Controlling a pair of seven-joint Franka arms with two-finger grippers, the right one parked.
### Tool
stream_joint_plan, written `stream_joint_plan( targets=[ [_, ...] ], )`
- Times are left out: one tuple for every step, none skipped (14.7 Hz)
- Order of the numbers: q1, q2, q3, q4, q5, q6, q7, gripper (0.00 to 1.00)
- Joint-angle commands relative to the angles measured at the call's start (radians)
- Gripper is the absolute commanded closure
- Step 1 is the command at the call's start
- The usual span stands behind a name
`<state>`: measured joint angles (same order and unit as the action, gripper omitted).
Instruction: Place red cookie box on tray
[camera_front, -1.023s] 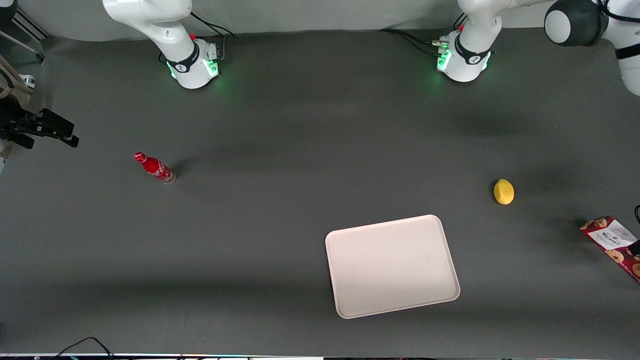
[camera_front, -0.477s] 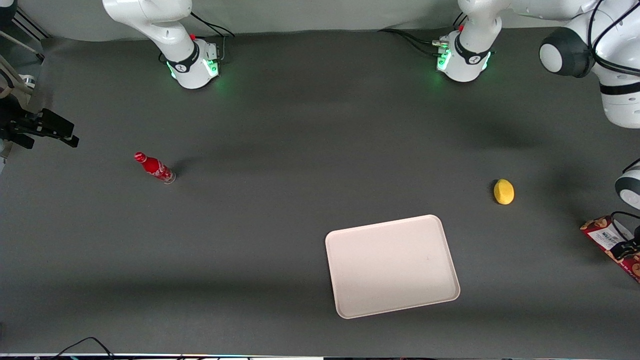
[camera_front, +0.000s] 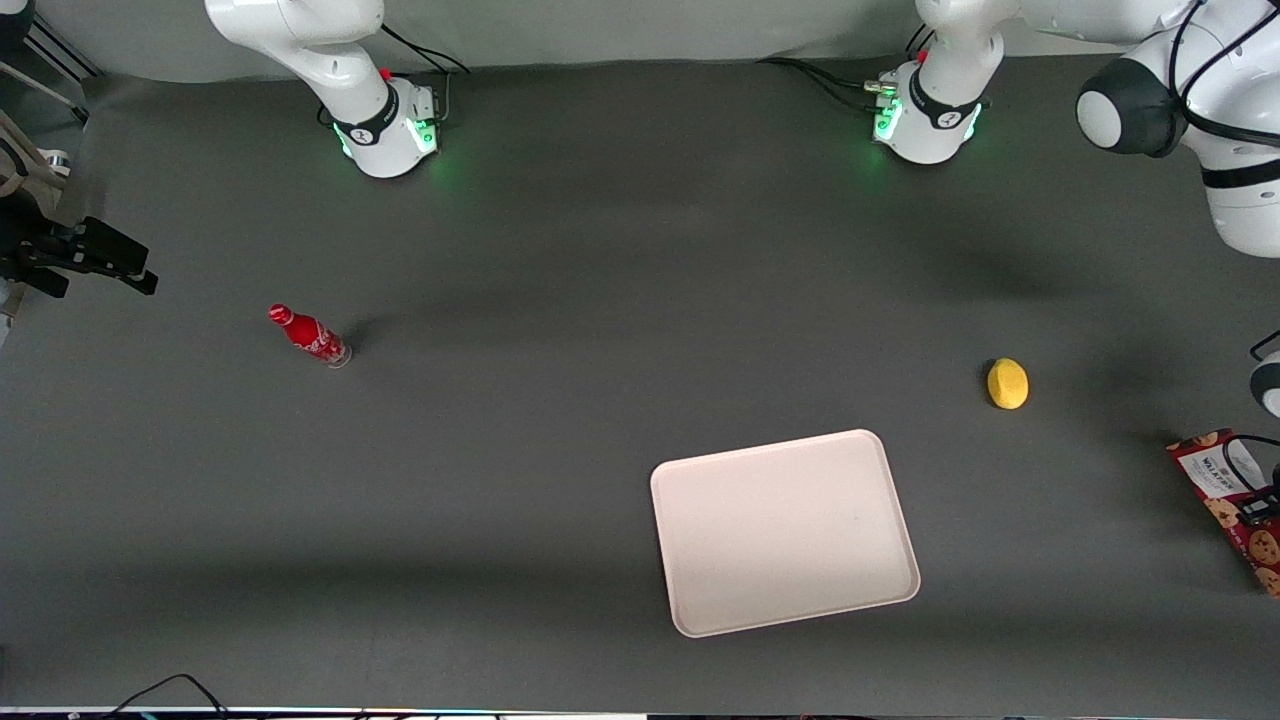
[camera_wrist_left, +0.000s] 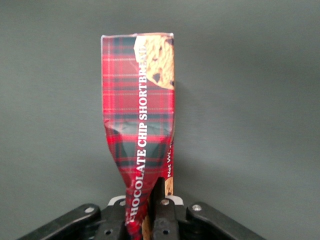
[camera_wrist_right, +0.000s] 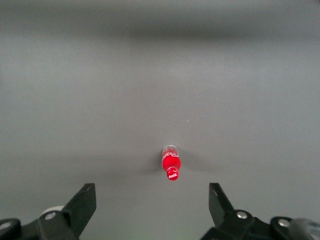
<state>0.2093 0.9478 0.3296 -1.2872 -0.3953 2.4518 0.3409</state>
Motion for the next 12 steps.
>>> stream_joint_plan(
  targets=[
    [-0.037,-0.067,0.058,0.132,0.0,-0.317,-0.097,1.0],
    [-0.056,-0.084,0.08,0.172,0.001,-0.421,-0.126,1.0],
    [-0.074,-0.098,0.088,0.215,0.022,-0.513,-0.173,1.0],
    [-0.09,-0.124,0.088,0.25,0.068,-0.598,-0.219,1.0],
    [-0.109,-0.157,0.079,0.265,0.108,-0.673,-0.261,1.0],
    [-0.135,-0.197,0.069,0.272,0.122,-0.739,-0.313,1.0],
    [-0.162,-0.237,0.048,0.272,0.128,-0.796,-0.371,1.0],
    [-0.178,-0.271,0.016,0.272,0.147,-0.845,-0.432,1.0],
    [-0.18,-0.306,-0.048,0.27,0.177,-0.884,-0.506,1.0],
    [-0.18,-0.335,-0.134,0.266,0.206,-0.908,-0.587,1.0],
    [-0.179,-0.354,-0.235,0.258,0.248,-0.916,-0.69,1.0],
    [-0.179,-0.36,-0.326,0.25,0.295,-0.918,-0.774,1.0]
  ],
)
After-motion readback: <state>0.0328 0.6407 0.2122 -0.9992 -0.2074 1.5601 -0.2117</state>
